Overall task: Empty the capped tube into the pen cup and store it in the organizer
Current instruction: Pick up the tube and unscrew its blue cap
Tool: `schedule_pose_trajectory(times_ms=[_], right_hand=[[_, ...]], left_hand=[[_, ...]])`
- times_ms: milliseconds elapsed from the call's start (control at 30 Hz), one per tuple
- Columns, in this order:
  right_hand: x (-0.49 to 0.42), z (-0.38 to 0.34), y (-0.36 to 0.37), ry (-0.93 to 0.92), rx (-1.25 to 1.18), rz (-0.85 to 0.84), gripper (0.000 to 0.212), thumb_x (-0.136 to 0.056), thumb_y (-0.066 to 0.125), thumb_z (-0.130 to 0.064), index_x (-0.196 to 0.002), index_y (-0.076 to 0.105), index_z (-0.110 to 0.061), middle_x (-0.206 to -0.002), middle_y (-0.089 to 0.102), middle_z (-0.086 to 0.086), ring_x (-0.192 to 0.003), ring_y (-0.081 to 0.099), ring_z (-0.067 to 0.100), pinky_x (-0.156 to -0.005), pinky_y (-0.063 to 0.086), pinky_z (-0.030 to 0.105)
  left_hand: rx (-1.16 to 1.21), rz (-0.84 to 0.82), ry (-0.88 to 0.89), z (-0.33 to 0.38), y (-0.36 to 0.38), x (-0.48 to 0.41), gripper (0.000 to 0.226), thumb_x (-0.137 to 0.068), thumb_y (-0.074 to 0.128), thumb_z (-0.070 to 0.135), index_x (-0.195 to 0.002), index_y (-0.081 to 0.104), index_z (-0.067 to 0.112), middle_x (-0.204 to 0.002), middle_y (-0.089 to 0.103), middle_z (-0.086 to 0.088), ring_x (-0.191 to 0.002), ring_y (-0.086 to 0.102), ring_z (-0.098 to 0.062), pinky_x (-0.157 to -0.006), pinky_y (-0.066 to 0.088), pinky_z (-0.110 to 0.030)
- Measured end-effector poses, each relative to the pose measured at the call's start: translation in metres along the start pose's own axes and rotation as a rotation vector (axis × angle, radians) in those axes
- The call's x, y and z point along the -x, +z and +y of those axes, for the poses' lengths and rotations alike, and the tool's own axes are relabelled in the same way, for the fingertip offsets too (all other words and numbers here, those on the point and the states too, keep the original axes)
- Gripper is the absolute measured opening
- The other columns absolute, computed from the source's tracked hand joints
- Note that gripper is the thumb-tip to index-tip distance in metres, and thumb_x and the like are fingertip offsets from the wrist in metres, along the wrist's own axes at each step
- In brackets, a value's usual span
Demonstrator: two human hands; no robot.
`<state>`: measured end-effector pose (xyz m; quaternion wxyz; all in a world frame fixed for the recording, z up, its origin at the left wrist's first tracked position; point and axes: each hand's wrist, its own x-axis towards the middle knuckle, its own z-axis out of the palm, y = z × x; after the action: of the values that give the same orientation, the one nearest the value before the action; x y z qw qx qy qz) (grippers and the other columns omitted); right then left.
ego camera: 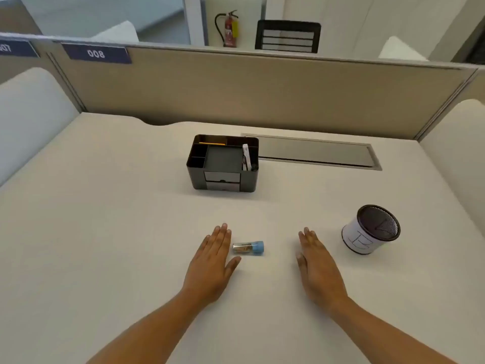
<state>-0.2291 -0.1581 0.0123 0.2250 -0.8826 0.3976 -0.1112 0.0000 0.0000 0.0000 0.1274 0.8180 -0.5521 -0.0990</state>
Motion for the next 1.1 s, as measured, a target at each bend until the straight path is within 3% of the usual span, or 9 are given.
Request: schedule_pose_trajectory(times_ms=[200,367,467,633,733,800,867,1000,1100], right_hand=[[0.006,0.009,0.014,-0.032,0.148,-0.075,0.057,-0.101,0.045,-0.035,-0.153,0.029,-0.016,-0.164,0.023,0.003,-0.151,0.015,0.018,-0.123,0.016,0.038],[0.0,0.001,0.013,-0.019,0.044,-0.037,0.056,-0.099,0.053,-0.034,-0.149,0.036,-0.016,-0.161,0.03,0.002,-0.15,0.019,0.017,-0.123,0.017,0.039],[-0.01,-0.015,0.015,-0.058,-0.034,-0.048,0.057,-0.096,0.059,-0.032,-0.148,0.039,-0.017,-0.158,0.036,0.0,-0.149,0.023,0.015,-0.12,0.018,0.03],[-0.021,-0.043,0.019,-0.072,-0.173,-0.128,0.054,-0.094,0.064,-0.024,-0.144,0.044,-0.02,-0.153,0.044,-0.001,-0.144,0.032,0.014,-0.116,0.023,0.024],[-0.022,-0.054,0.008,0.087,-0.485,-0.093,0.044,-0.09,0.072,-0.013,-0.132,0.059,-0.019,-0.135,0.062,0.0,-0.124,0.057,0.016,-0.109,0.042,0.029],[-0.021,-0.061,-0.008,0.224,-0.768,-0.128,0.034,-0.089,0.073,-0.009,-0.12,0.068,-0.022,-0.12,0.072,0.0,-0.108,0.068,0.018,-0.096,0.054,0.033],[-0.018,-0.066,-0.026,0.236,-0.921,-0.165,0.029,-0.088,0.073,-0.006,-0.109,0.074,-0.025,-0.101,0.078,0.002,-0.092,0.074,0.022,-0.081,0.061,0.03],[-0.006,-0.084,-0.061,0.172,-1.065,-0.178,0.024,-0.077,0.079,-0.019,-0.101,0.077,-0.022,-0.088,0.077,0.007,-0.074,0.073,0.02,-0.065,0.06,0.025],[0.002,-0.094,-0.077,0.157,-1.035,-0.158,0.03,-0.068,0.08,-0.031,-0.095,0.075,-0.02,-0.086,0.076,0.008,-0.069,0.073,0.019,-0.061,0.06,0.025]], left_hand=[[0.015,-0.002,-0.071,-0.005,0.014,0.005,0.074,-0.094,0.011,0.06,-0.153,-0.001,0.017,-0.163,-0.003,0.004,-0.144,-0.014,-0.006,-0.119,-0.005,-0.028],[0.059,0.046,-0.076,-0.004,0.014,0.002,0.072,-0.096,0.028,0.057,-0.154,0.012,0.017,-0.163,0.01,0.001,-0.147,-0.002,-0.008,-0.119,0.001,-0.03],[0.089,0.048,-0.01,0.001,0.011,-0.007,0.071,-0.094,0.038,0.058,-0.152,0.02,0.021,-0.161,0.022,0.001,-0.149,0.013,-0.014,-0.119,0.007,-0.031],[0.213,0.03,0.083,0.012,0.0,-0.024,0.041,-0.094,0.056,0.04,-0.131,0.057,0.022,-0.151,0.046,-0.001,-0.145,0.028,-0.018,-0.117,0.02,-0.035],[0.362,0.087,0.05,0.018,-0.012,-0.022,0.034,-0.092,0.062,0.032,-0.125,0.063,0.021,-0.14,0.057,0.001,-0.14,0.034,-0.011,-0.112,0.026,-0.031],[0.462,0.127,-0.006,0.025,-0.024,-0.013,0.035,-0.09,0.066,0.033,-0.123,0.064,0.024,-0.137,0.06,0.003,-0.133,0.037,-0.006,-0.108,0.029,-0.029],[0.522,0.159,-0.037,0.032,-0.038,-0.002,0.033,-0.088,0.068,0.032,-0.12,0.065,0.027,-0.129,0.065,0.003,-0.128,0.048,-0.01,-0.105,0.037,-0.03],[0.605,0.188,0.003,0.047,-0.074,0.013,0.029,-0.085,0.072,0.03,-0.114,0.068,0.03,-0.103,0.07,0.013,-0.093,0.061,-0.008,-0.08,0.052,-0.025],[0.618,0.183,0.027,0.056,-0.092,0.02,0.031,-0.084,0.073,0.028,-0.115,0.067,0.032,-0.102,0.069,0.017,-0.092,0.061,-0.008,-0.079,0.049,-0.019]])
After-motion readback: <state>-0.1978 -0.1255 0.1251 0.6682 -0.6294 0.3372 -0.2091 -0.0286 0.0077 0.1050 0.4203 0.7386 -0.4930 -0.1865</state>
